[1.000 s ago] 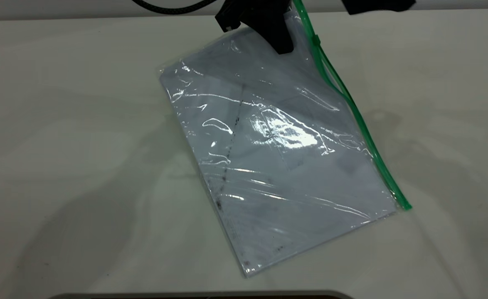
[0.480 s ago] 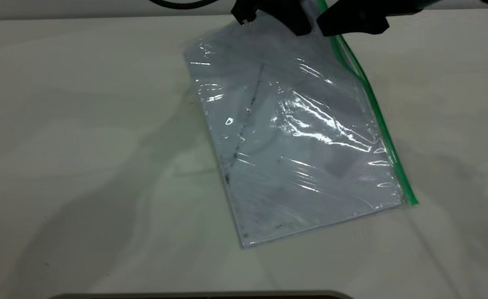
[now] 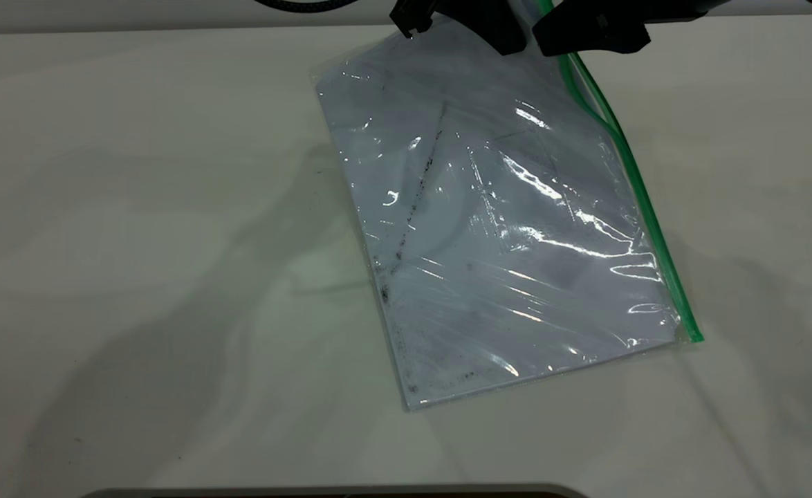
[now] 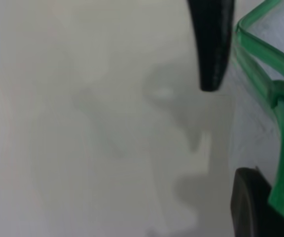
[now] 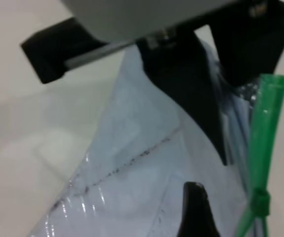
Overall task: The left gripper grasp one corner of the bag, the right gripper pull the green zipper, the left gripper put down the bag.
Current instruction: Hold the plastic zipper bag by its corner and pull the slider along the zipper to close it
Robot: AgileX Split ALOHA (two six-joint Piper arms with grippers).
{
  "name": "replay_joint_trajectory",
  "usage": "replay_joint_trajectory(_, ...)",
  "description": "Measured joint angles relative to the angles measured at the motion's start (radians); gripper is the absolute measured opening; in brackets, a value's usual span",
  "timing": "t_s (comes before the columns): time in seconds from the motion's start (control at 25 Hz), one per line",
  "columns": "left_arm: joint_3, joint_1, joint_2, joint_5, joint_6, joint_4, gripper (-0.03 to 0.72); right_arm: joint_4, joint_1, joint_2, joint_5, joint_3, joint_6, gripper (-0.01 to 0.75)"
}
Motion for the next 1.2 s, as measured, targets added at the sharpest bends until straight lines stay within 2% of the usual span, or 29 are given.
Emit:
replay_joint_trajectory(0.8,0.000,0.000,0.000,0.014,0.002,-0.018,0.053,0.051,0.000,0.048,0.015,-0.004,-0.001,0.554)
replay_joint_trajectory(0.96,0.000,0.000,0.000,0.015,0.005,-0.035,0.053,0.055,0.000,0.048,0.037,-0.004,-0.001,0.506)
replay_joint_trajectory(1.2,0.000,0.000,0.000,0.017,0.006,-0.035,0.053,0.056,0.000,0.048,0.052,-0.005,-0.001,0.348)
